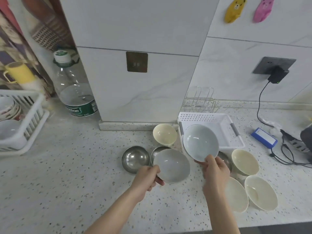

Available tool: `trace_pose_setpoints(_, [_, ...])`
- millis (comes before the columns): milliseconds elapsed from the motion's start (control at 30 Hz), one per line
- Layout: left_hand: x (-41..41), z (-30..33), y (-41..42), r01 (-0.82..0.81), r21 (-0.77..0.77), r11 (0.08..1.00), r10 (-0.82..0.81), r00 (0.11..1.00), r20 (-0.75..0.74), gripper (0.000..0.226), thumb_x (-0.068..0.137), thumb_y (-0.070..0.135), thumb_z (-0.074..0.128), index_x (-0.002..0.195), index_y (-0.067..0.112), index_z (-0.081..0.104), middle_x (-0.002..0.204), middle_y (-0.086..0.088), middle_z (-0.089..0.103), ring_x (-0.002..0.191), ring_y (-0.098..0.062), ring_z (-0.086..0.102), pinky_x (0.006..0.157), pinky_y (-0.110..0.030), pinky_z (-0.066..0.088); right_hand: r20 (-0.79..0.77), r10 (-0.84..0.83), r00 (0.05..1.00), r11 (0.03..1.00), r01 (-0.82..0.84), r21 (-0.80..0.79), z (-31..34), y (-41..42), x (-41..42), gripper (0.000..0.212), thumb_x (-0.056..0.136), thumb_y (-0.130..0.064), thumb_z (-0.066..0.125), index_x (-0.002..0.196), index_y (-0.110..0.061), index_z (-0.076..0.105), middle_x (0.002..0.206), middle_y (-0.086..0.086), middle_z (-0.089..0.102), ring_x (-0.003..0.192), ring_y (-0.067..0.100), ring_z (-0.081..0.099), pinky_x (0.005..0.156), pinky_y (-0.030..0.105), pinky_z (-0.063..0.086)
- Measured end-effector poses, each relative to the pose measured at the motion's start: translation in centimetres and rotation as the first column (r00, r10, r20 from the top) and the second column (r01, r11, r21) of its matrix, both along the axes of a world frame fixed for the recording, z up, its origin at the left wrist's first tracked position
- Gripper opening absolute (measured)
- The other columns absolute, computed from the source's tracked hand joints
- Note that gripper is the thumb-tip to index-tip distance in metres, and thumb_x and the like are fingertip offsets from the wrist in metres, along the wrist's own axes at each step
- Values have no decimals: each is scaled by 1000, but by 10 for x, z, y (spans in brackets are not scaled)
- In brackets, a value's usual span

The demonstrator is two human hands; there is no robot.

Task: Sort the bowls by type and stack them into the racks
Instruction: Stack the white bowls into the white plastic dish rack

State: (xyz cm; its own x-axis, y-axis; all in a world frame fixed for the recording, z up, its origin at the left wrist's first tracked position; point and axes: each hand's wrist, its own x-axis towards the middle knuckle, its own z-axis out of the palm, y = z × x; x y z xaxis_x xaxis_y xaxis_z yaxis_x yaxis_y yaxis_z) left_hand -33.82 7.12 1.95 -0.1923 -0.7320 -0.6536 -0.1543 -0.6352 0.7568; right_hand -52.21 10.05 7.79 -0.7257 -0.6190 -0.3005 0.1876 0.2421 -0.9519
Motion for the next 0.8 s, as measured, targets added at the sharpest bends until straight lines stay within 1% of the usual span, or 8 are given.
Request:
trace_pose_setpoints(100, [51, 13, -11, -5, -62, 998, 5, 1000, -13, 12, 84, 12, 48, 87, 6, 58, 68, -17, 74, 38, -11, 26, 38, -20, 21, 26, -9, 1000, 998, 10, -58, -1, -7, 45, 12, 80, -1, 50, 73, 7, 44, 74, 17, 34, 54, 17, 18, 42, 21, 17])
trace_pose_setpoints(233, [146, 22, -27, -29, -116, 993, 28, 1000, -12, 17, 85, 13, 48, 82, 3, 62, 68, -16, 74, 39, -12, 26, 40, -20, 21, 5, -56, 998, 994, 56, -90, -2, -20, 128, 18, 78, -2, 51, 64, -6, 41, 61, 7, 28, 50, 14, 20, 44, 21, 18])
trace_pose_setpoints(333, [232, 28, -33, -26, -147, 989, 31, 999, 29, 23, 87, 14, 47, 85, 2, 66, 68, -13, 75, 38, -10, 26, 39, -20, 22, 28, -52, 998, 998, 53, -39, -7, -27, 202, 10, 79, -5, 50, 69, -6, 49, 63, 11, 39, 52, 16, 27, 49, 26, 20])
trace_pose_setpoints(400, [289, 31, -34, -40, -158, 987, 48, 997, 52, 24, 87, 14, 46, 87, 1, 66, 68, -13, 75, 36, -10, 25, 37, -19, 22, 67, -51, 996, 999, 52, -10, -12, -32, 250, 14, 79, -5, 50, 66, -6, 49, 61, 12, 50, 51, 19, 39, 41, 20, 23])
trace_pose_setpoints(500, [364, 33, -36, -85, -154, 984, 96, 993, 63, 25, 85, 14, 46, 86, -4, 63, 68, -14, 75, 36, -10, 24, 37, -20, 22, 80, -35, 996, 999, 35, 0, -9, -45, 317, 18, 79, -4, 50, 64, -12, 56, 45, -1, 59, 50, 20, 48, 33, 15, 23])
trace_pose_setpoints(567, [406, 37, -39, -131, -145, 981, 139, 989, 49, 22, 85, 14, 47, 84, -2, 61, 69, -16, 75, 37, -11, 23, 37, -20, 20, 68, 22, 997, 1000, -22, -5, -2, -55, 354, 11, 78, -4, 51, 70, -7, 58, 50, 5, 66, 49, 17, 44, 33, 14, 24])
trace_pose_setpoints(667, [458, 44, -51, -230, -142, 963, 234, 972, 11, 19, 86, 13, 48, 89, 1, 62, 69, -19, 74, 39, -12, 23, 37, -18, 19, 20, 100, 995, 995, -99, -28, 7, -70, 396, 9, 79, -4, 51, 75, -2, 58, 71, 21, 69, 38, 3, 50, 36, 17, 27])
trace_pose_setpoints(800, [511, 55, -78, -385, -197, 901, 384, 922, -49, 16, 89, 13, 49, 92, 3, 61, 66, -21, 72, 36, -11, 23, 35, -18, 18, -43, 235, 971, 971, -237, -39, 13, -97, 444, 15, 81, -5, 52, 70, -9, 60, 70, 16, 70, 46, 8, 60, 38, 17, 29])
